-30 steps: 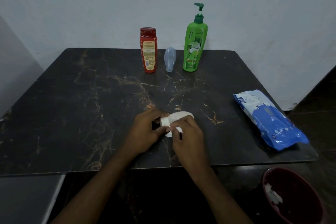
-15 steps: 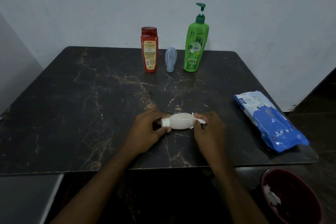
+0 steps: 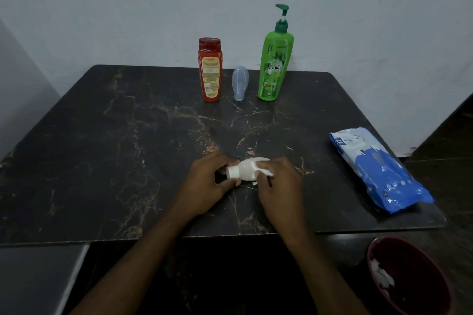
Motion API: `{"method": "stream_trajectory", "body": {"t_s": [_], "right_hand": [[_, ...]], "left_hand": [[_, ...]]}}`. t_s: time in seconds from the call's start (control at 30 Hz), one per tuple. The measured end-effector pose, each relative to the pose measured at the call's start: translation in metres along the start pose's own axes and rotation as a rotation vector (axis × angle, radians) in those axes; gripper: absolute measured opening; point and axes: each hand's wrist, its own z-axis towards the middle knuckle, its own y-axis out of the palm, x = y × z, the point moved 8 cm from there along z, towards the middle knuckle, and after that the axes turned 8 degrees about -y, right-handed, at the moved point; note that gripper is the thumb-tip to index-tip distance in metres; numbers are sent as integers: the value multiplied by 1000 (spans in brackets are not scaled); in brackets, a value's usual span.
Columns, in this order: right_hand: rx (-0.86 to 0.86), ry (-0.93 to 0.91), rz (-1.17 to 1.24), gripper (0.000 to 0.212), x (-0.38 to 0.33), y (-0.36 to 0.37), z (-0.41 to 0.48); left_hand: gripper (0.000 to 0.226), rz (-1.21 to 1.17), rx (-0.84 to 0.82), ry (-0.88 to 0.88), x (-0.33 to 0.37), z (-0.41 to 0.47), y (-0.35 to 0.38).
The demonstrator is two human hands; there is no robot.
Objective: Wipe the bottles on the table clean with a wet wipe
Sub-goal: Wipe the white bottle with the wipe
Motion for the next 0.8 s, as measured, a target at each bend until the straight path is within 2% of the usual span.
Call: {"method": "stream_trajectory", "body": {"t_s": [0.07, 0.23, 0.37, 0.53, 0.6, 0.7, 0.8], "right_hand": [[1, -12, 29, 17, -2, 1, -1], [91, 207, 77, 20, 32, -16, 10], [31, 34, -12, 20, 7, -7, 4], [-172, -139, -100, 34, 10, -1, 2], [-195, -69, -120, 29, 20, -6, 8], [-142, 78, -33, 25, 34, -14, 15], [-93, 72, -49, 21, 22, -9, 14]], "left_hand": [[39, -1, -4, 1, 0, 0, 0], [40, 4, -5, 8, 1, 0, 0], [39, 9, -4, 4, 1, 0, -1], [39, 5, 3, 11, 3, 0, -1], [40, 1, 1, 14, 2, 0, -1], [40, -5, -4, 16, 2, -1, -1], [38, 11, -1, 17, 3, -1, 0]]}}
